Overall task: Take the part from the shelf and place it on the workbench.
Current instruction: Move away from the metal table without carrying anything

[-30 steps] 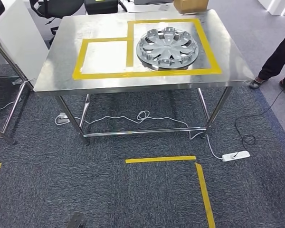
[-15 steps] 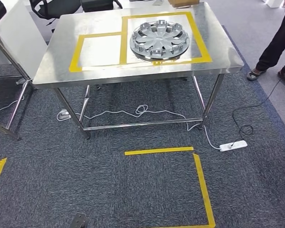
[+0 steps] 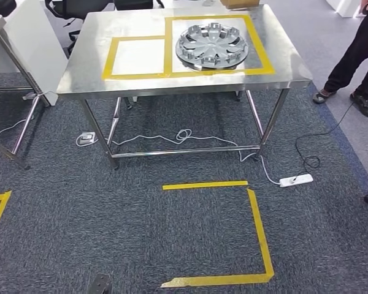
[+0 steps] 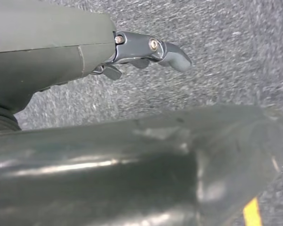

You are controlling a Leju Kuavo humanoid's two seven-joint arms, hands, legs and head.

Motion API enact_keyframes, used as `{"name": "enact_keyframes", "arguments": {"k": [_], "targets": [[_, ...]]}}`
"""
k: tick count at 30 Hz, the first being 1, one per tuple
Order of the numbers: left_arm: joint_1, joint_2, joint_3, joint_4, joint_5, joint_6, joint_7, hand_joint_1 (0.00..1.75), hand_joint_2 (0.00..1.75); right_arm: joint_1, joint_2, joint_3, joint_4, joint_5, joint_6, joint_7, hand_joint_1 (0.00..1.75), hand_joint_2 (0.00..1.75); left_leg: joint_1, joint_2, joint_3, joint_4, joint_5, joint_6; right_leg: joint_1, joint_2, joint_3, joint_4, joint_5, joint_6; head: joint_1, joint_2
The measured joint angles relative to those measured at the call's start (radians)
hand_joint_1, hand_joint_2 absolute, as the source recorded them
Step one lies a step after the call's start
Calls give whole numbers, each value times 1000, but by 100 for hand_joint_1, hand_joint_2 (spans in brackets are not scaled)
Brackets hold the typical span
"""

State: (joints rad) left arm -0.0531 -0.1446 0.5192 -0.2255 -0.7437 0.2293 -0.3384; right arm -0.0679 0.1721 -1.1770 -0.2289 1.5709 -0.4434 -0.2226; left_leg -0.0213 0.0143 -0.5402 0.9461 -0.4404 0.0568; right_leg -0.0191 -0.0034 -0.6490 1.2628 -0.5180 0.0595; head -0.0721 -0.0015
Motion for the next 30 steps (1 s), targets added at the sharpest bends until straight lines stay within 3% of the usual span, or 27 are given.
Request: {"name": "enact_keyframes", "arguments": {"k": [1, 2, 3, 5, 7, 9, 12, 13, 14, 16, 18, 20, 22, 24, 26, 27, 28, 29, 30], "targets": [[0, -1, 0, 0, -1, 0, -1, 0, 0, 0, -1, 1, 0, 0, 0, 1, 0, 0, 1, 0, -14, 11, 5, -4, -2, 0, 43, -48, 23, 2, 0, 0], [0, -1, 0, 0, -2, 0, -2, 0, 0, -2, -1, 2, 0, 0, 0, 2, 0, 0, 0, 0, -29, 24, 7, -8, -3, 0, 97, -117, 23, 5, 0, 0], [-1, -1, 0, 0, -4, 0, -3, 0, 0, -4, -1, 4, 0, 0, 0, 2, 0, 0, -1, 0, -42, 40, 9, -13, -4, 0, 144, -185, 3, 2, 0, 0], [-2, 0, 0, 0, -8, 1, -4, 0, 0, -6, -1, 7, 0, 0, 2, 3, 0, 0, -5, -1, -60, 64, 13, -21, -1, 2, 189, -263, -41, -15, -1, 0], [-2, 2, 1, 0, -10, 1, -4, 0, 0, -2, -1, 12, 0, 0, 5, 5, 0, 0, -3, -5, -68, 77, 12, -28, -2, -4, 181, -270, -47, -37, -2, 0], [2, 4, 1, 0, -10, 0, -5, 0, 0, 1, -1, 19, 1, 0, 7, 10, 0, 0, 3, -9, -86, 124, -36, -42, -6, -15, 172, -271, -38, -54, -5, 0], [4, 4, 2, 0, -11, -1, -6, 0, 0, 2, -2, 23, 1, 0, 7, 13, 0, 0, 18, -10, -135, 297, -152, -62, -4, -34, 155, -270, -25, -62, -9, 0], [4, 4, 2, 0, -11, -2, -6, 0, 0, 3, -2, 23, 1, 0, 7, 14, 0, 0, 22, -10, -138, 334, -163, -65, -3, -42, 152, -269, -22, -62, -9, 0], [5, 4, 2, 0, -11, -2, -6, 0, 0, 3, -2, 23, 1, 0, 7, 14, 0, 0, 24, -9, -126, 335, -154, -66, -3, -51, 151, -268, -20, -60, -9, 0], [6, 4, 3, 0, -11, -2, -6, 0, 0, 3, -2, 24, 1, 0, 7, 15, 0, 0, 22, 1, -57, 233, -96, -57, -1, -68, 156, -267, -18, -58, -10, 0], [5, 5, 3, 0, -11, -1, -6, 0, 0, 3, -1, 26, 1, 0, 7, 15, 0, 0, 11, 37, 9, 114, -57, -37, 1, -87, 156, -267, -15, -52, -9, 0], [5, 7, 3, 0, -11, 0, -6, 0, 0, 3, 0, 29, 2, 0, 8, 16, 0, 0, -1, 57, 24, 71, -52, -22, 2, -107, 153, -268, -10, -42, -9, 0], [8, 6, 4, 0, -11, 0, -6, 0, 0, 0, 0, 32, 2, 0, 9, 18, 0, 0, -1, 41, 23, 49, -46, -16, 1, -119, 154, -271, -10, -31, -9, 0], [9, 5, 4, 0, -11, 1, -6, 0, 0, -3, 0, 35, 2, 2, 10, 21, 0, 0, 6, 19, 29, 20, -35, -8, 0, -79, 136, -237, -38, -23, -5, 0], [5, 4, 4, 0, -13, 0, -6, 0, 0, 1, -1, 38, 2, 2, 11, 23, 0, 0, 8, -5, 25, 12, -25, 0, 0, -21, 81, -124, -97, -21, -1, 0], [4, 3, 4, 0, -13, -1, -6, 0, 0, 3, -1, 39, 2, 2, 11, 25, 0, 0, 7, -18, 20, 14, -22, 2, 0, -7, 49, -56, -121, -20, 0, 0], [4, 3, 4, 0, -13, -2, -6, 0, 0, 6, -1, 40, 2, 2, 11, 26, 0, 0, 6, -31, 16, 18, -21, 2, 0, -1, 26, -11, -130, -19, 0, 0], [6, 2, 4, 0, -14, -2, -6, 0, 0, 7, -2, 40, 2, 2, 11, 27, 0, 0, 5, -44, 13, 22, -21, 1, 0, 2, 18, 1, -120, -18, 0, 0], [8, 2, 4, 0, -14, -2, -6, 0, 0, 7, -2, 40, 2, 2, 11, 28, 0, 0, 5, -57, 10, 28, -21, 0, 0, 5, 30, -28, -92, -18, 0, 0]]}}
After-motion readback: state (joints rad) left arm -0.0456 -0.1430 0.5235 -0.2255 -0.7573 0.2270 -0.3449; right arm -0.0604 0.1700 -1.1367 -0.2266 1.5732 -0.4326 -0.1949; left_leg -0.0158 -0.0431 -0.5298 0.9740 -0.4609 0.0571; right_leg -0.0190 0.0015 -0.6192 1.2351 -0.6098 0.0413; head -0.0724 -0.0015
